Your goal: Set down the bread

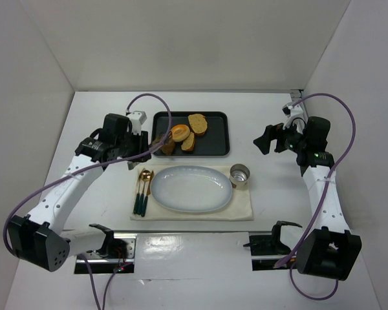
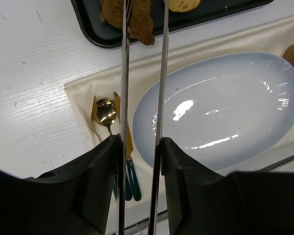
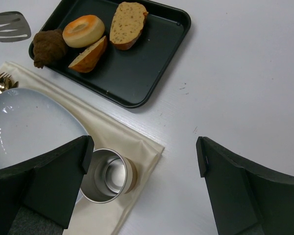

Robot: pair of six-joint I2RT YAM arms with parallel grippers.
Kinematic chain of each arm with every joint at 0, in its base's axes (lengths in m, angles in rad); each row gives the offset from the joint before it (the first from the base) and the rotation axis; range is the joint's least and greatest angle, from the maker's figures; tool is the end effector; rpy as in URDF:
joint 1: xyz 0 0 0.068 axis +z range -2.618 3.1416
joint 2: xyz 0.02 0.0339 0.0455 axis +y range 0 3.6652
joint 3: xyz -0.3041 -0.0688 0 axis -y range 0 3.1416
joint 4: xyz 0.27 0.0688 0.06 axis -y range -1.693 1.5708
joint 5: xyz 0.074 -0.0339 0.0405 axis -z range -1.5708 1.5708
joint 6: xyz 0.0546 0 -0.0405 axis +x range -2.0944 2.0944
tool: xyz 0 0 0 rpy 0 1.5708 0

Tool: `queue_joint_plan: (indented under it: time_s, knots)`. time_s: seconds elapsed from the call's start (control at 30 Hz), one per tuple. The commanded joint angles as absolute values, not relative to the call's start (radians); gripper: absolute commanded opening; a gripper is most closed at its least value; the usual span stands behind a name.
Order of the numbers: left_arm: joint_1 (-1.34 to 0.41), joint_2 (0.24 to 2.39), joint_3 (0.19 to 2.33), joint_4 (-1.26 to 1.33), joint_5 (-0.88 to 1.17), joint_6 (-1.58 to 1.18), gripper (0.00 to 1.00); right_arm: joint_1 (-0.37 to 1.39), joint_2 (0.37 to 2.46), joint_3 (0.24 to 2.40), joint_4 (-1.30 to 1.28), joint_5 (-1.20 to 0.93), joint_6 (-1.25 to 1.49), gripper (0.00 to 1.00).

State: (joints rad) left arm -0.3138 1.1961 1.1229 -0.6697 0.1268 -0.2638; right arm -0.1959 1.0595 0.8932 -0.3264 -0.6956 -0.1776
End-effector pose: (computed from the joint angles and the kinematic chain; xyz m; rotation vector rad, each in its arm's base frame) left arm 0.2611 -0.0920 0.3499 0.1241 2.3438 -0.4363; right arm 0.2516 -0.0143 0.3384 -0.4003 1.9311 0.4725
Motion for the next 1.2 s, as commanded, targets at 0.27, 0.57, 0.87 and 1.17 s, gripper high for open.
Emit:
queue_joint_plan:
  time_s: [0.27, 0.57, 0.87, 1.17]
  knots:
    - [-0.373, 1.135, 1.101, -0.687, 0.017, -0.238, 0.52, -0.190, 1.042, 0.914, -0.325, -0.718, -0.189, 0.99]
    - [-0.491, 1.164, 1.111, -0.667, 0.066, -0.229, 0.52, -0.190, 1.051, 0.914, -0.325, -0.718, -0.189, 0.99]
    - [-0.571, 1.247, 1.130, -0.617, 0.003, -0.219, 0.52, -0.190, 1.060, 0.914, -0.334, -0.718, -0.189, 0.99]
    - [-0.615, 1.305, 1.170, -0.577, -0.064, -0.219, 0.52, -0.190, 1.060, 0.914, -0.334, -0.718, -0.189, 0.99]
